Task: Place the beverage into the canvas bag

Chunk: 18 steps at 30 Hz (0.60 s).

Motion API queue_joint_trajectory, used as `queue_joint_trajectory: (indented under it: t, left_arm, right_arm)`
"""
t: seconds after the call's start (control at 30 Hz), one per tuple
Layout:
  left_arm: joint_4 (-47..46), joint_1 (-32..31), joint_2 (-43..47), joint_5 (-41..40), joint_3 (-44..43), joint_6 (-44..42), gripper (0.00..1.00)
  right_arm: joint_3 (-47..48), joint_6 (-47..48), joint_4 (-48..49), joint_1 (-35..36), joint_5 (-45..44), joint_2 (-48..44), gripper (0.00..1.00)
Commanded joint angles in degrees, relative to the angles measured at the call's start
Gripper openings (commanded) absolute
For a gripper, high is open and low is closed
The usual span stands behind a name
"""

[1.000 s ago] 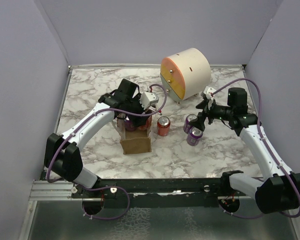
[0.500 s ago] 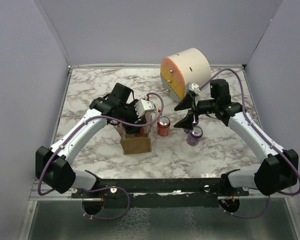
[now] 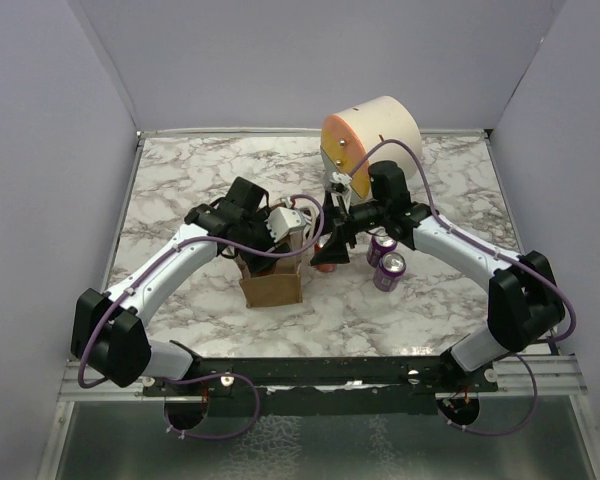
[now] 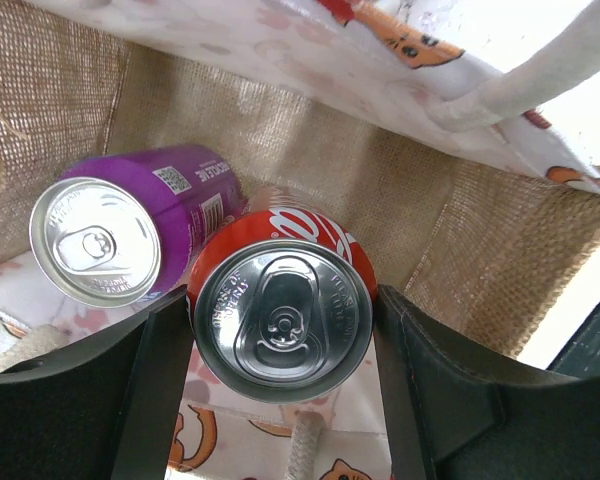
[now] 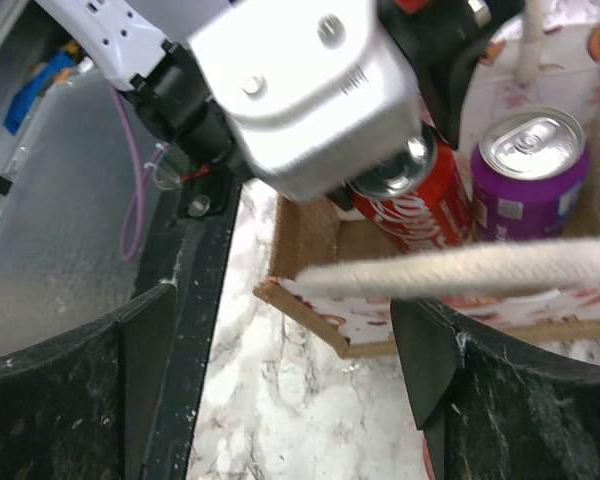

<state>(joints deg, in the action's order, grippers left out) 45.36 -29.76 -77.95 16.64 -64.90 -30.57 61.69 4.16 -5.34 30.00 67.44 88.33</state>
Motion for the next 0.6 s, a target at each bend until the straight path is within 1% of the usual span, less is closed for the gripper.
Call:
queue_joint_trajectory:
  t: [0.0,0.17,0.33,0.47,0.57]
  left_arm:
    - [-5.3,-0.1,2.6,-4.0,0.5,0.6,0.0]
    - [-6.2,-0.1,2.0,-4.2,1.4,1.2,0.0]
    - [-7.7,0.0,1.7,-6.2,2.9,1.8,0.0]
    - [-8.7,0.0,1.4,-7.1,4.0,1.6,0.0]
    - [-8.9,-0.1,0.9,-7.3,4.1,1.6,0.03]
  right_arm:
    - [2.1,-8.9,9.8,0.9,4.0,1.5,0.85]
    - [2.1,-14.0,14.1,1.1,6.8,2.9,0.78]
    - [1.9,-14.5,14.8,1.2,7.6,3.0,0.71]
    - [2.0,-13.4,14.2,1.2,7.5,2.7,0.7]
    - [2.5,-11.9,12.2,1.2,7.4,2.9,0.7]
